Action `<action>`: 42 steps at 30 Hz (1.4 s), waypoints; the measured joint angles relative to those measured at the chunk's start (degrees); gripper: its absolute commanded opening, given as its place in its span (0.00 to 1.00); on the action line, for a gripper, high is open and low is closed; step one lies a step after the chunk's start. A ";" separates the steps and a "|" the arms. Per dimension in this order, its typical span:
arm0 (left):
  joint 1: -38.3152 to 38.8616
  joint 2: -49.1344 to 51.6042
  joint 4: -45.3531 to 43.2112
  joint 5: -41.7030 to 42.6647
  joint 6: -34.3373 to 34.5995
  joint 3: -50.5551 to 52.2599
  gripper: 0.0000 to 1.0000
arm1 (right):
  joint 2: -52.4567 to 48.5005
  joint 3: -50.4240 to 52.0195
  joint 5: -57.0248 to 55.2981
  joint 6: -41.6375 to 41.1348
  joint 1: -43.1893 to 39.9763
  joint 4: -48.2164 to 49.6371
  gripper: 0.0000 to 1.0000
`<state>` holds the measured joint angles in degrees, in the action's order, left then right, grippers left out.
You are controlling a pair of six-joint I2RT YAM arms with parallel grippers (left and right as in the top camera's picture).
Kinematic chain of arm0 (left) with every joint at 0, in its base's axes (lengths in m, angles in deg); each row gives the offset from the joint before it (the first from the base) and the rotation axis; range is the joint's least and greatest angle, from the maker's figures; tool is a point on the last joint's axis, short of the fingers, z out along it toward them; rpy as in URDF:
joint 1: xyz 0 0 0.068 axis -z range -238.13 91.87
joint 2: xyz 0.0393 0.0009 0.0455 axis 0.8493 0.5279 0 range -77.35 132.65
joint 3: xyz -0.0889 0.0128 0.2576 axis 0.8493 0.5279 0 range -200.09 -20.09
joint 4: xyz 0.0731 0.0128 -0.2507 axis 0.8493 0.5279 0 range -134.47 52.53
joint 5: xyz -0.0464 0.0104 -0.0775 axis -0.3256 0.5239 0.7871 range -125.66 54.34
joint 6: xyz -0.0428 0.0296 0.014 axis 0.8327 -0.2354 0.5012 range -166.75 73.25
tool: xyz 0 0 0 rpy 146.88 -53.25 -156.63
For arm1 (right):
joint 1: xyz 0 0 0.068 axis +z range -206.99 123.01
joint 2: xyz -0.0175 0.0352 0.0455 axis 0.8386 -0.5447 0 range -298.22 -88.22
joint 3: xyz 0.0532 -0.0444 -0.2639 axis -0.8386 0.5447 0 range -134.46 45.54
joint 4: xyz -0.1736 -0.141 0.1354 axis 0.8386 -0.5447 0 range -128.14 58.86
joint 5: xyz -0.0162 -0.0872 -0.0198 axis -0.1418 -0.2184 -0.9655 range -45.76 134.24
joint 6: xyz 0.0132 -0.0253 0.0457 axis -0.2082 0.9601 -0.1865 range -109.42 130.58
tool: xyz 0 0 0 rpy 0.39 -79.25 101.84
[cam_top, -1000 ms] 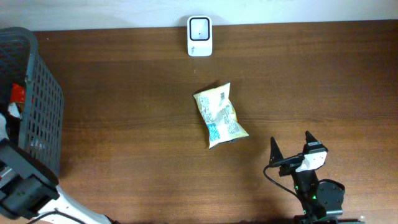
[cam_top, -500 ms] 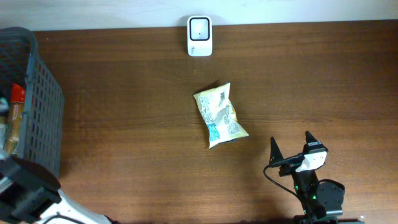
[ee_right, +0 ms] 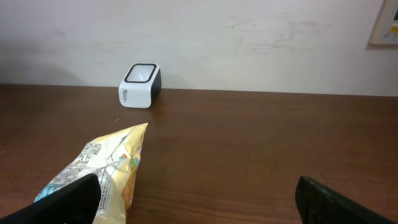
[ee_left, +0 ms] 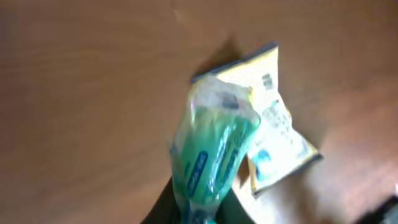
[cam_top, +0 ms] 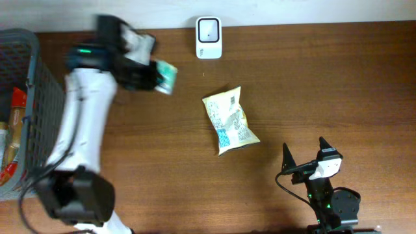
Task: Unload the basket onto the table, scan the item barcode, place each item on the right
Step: 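Place the small green box from the basket beside the bag, left gripper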
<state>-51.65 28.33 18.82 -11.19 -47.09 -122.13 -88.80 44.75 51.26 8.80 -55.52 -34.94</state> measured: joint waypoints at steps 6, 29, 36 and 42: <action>14.49 7.80 -21.66 -1.92 14.86 18.56 0.02 | 0.00 0.02 0.00 0.04 0.00 -0.02 0.99; -3.69 -15.17 -4.57 -32.09 15.65 -5.11 0.99 | 0.00 0.02 0.02 0.04 0.00 -0.02 0.99; -38.25 -17.25 -6.29 -38.88 14.64 -3.08 1.00 | 0.00 0.02 0.02 0.02 0.00 -0.02 0.99; -47.80 -4.09 -11.91 -38.45 5.20 6.45 0.99 | 0.00 0.02 0.02 0.02 0.00 -0.02 0.99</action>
<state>-99.46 24.25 6.90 -49.64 -41.89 -115.68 -88.80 44.77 51.29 8.82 -55.52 -34.96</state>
